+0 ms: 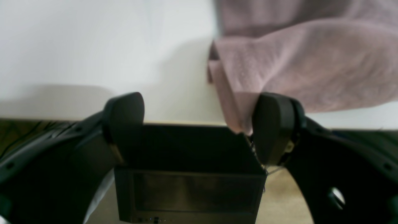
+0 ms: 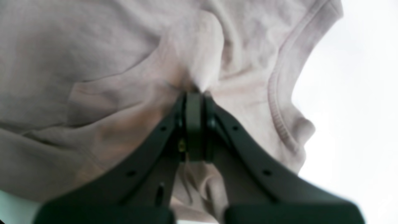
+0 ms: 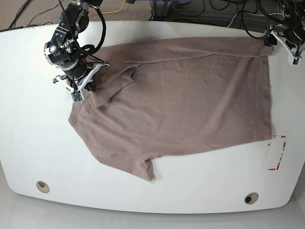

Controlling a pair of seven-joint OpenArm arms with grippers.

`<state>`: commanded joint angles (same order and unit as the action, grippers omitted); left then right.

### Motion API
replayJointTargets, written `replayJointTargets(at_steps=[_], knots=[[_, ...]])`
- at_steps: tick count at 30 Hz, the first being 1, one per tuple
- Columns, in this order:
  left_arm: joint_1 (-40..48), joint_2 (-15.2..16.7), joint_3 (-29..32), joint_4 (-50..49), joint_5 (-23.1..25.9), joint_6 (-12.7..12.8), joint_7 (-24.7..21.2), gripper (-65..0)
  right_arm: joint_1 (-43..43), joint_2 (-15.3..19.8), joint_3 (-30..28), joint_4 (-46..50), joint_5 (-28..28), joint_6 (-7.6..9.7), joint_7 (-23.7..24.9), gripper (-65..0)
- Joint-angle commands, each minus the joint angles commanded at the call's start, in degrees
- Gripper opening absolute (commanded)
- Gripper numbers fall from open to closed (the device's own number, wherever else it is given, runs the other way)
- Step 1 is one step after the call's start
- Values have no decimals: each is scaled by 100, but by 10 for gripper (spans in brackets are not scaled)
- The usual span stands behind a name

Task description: Layout the t-shirt on the table in an organized manner, then fold the t-shirt properly

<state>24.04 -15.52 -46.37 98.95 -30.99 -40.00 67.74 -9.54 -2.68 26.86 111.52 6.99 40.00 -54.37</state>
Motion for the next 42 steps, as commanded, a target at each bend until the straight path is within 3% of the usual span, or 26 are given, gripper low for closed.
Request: replayJointTargets(at_steps=[18,24,30,37,42], knots=[[-352,0,343,-53,44,0,0,-143,0,-9,0,0,0,0,0,-650],[-466,0,352,-316,44,0,9,-281,0,-9,0,0,9,0,0,-650],[-466,-26,501,-413,44,0,9,-367,0,-9,9,0,0,0,0,-650],[-466,-35,554,-352,167,0,9,-626,0,-9,9,0,0,0,0,-650],[-457,-35,527,18,185,0,9,-649,0,-9,9,0,0,0,0,-650]])
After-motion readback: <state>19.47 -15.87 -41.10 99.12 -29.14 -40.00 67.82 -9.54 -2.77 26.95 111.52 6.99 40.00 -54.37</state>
